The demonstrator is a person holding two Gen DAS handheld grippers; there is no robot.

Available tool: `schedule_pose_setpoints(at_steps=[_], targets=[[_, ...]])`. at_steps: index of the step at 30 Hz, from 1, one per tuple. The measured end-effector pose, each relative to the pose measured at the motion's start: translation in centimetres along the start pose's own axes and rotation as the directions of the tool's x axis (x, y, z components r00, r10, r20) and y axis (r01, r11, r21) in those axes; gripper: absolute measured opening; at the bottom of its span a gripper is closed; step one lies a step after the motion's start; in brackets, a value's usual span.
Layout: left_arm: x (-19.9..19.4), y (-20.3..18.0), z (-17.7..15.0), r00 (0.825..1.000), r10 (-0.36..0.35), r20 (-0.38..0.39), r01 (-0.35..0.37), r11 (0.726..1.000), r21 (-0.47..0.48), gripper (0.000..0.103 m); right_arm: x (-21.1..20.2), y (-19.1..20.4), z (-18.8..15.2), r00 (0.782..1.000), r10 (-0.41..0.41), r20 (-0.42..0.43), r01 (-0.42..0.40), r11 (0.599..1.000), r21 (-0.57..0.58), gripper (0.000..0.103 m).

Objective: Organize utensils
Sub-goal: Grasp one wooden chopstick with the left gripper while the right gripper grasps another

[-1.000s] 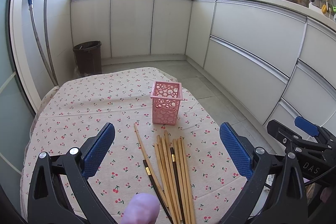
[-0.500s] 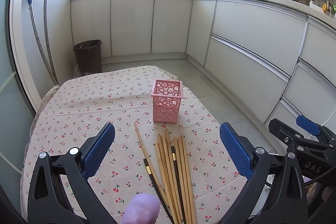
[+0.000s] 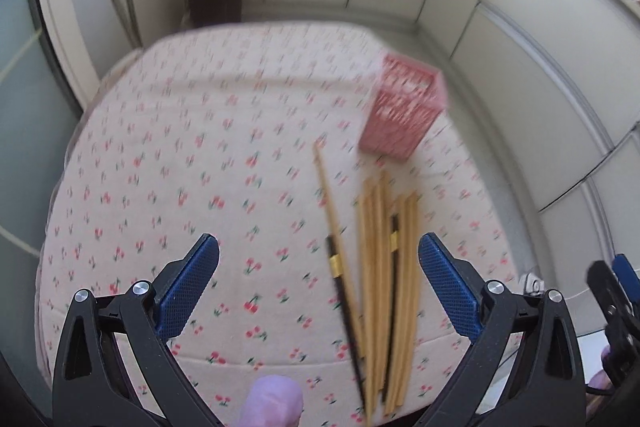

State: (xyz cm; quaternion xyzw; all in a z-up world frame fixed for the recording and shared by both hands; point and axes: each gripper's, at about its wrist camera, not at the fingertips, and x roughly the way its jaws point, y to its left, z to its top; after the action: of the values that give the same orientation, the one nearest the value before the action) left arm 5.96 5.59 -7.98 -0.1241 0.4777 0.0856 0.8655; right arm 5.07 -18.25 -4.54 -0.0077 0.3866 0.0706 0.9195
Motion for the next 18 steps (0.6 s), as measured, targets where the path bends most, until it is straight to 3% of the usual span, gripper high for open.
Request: schedule_pose_setpoints(at_steps=[3,6,10,12,14,18], targets=[[2.8,1.1,-0.1,0.992,-0.001,-0.122,-0.001,1.000,-0.019,0.096,1.0,0.7,0.1,0.998,0.008,-0.055,-0.009,1.000,-0.016,0.097],[4.4,1.7,0.1,0.984,-0.011,-0.179,0.004,0.999,-0.038,0.096,2.0,1.1,1.3,0.988,0.084,-0.129,-0.084,0.996,0.008,0.097],[6.1,1.2,1.1,0.975,0.047,-0.219,-0.043,0.999,0.023,0.095,4.5,0.8,3.5,0.935,0.258,-0.241,-0.230,0.963,0.140,0.097],[7.5,1.0,1.4,0.963,0.043,-0.265,-0.040,0.999,0.016,0.091,6.1,0.5,4.5,0.918,0.294,-0.267,-0.247,0.949,0.196,0.097],[8.8,1.2,1.5,0.953,0.028,-0.302,-0.035,0.999,-0.018,0.069,7.8,0.3,5.0,0.899,0.314,-0.306,-0.250,0.940,0.231,0.097],[10.2,1.7,2.7,0.950,-0.021,-0.311,-0.015,0.994,-0.111,0.064,10.8,0.0,4.7,0.876,0.332,-0.350,-0.245,0.932,0.269,0.097]])
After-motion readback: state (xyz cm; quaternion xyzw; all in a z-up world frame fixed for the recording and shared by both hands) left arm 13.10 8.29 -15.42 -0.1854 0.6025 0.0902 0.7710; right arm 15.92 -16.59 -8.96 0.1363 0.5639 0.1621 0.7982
